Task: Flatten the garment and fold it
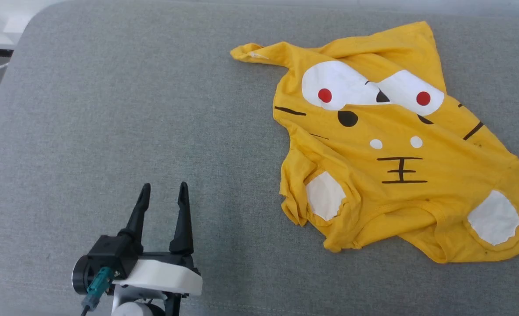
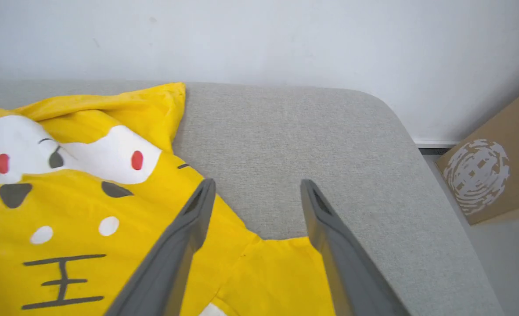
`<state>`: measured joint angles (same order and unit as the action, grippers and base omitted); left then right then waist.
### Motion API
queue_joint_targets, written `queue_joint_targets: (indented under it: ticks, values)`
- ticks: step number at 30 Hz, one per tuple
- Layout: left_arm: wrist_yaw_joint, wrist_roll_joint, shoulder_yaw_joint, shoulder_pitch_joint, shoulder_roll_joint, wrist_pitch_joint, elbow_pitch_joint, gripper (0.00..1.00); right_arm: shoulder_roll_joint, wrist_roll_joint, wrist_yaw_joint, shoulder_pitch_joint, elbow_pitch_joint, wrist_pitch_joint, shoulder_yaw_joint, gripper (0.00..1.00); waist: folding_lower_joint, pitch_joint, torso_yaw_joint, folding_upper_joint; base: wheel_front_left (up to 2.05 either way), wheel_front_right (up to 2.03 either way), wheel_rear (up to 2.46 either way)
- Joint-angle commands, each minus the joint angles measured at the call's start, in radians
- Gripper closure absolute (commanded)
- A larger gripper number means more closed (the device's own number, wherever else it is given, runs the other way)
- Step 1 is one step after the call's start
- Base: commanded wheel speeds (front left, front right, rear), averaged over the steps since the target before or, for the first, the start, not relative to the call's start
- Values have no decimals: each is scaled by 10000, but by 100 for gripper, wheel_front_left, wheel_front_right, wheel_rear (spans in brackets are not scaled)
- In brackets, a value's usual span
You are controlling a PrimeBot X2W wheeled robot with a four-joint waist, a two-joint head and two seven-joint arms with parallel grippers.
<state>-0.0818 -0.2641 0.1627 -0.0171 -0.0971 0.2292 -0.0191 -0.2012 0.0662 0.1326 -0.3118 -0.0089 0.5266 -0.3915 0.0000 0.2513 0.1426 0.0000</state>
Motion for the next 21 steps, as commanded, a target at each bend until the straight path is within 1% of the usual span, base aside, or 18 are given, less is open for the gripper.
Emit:
queue_joint_targets:
  ticks: [1, 5, 10, 15, 19, 21]
  values:
    - [-77, -60, 31, 126, 7, 34, 6, 0, 35, 298, -19, -130, -355, 161, 356, 0, 0, -83, 30, 0, 0, 0, 0]
    - [-52, -114, 124, 95, 41, 58, 85, 0, 118, 1101, -19, -145, -1247, 812, 1834, 0, 0, -189, 156, 0, 0, 0, 0]
    - [-27, -186, 186, 79, 68, 101, 180, 0, 409, 1915, -19, -138, -1639, 1752, 3789, 0, 0, -226, 396, 0, 0, 0, 0]
    - [3, -249, 257, 56, 101, 150, 302, 0, 644, 2466, -19, -140, -1335, 2361, 5330, 0, 0, -221, 650, 0, 0, 0, 0]
    - [11, -284, 342, 15, 143, 189, 412, 0, 855, 2553, -19, -83, -700, 2498, 5968, 0, 0, -223, 830, 0, 0, 0, 0]
    - [26, -301, 396, -16, 165, 206, 468, 0, 891, 2388, -19, -56, -273, 2492, 6163, 0, 0, -224, 930, 0, 0, 0, 0]
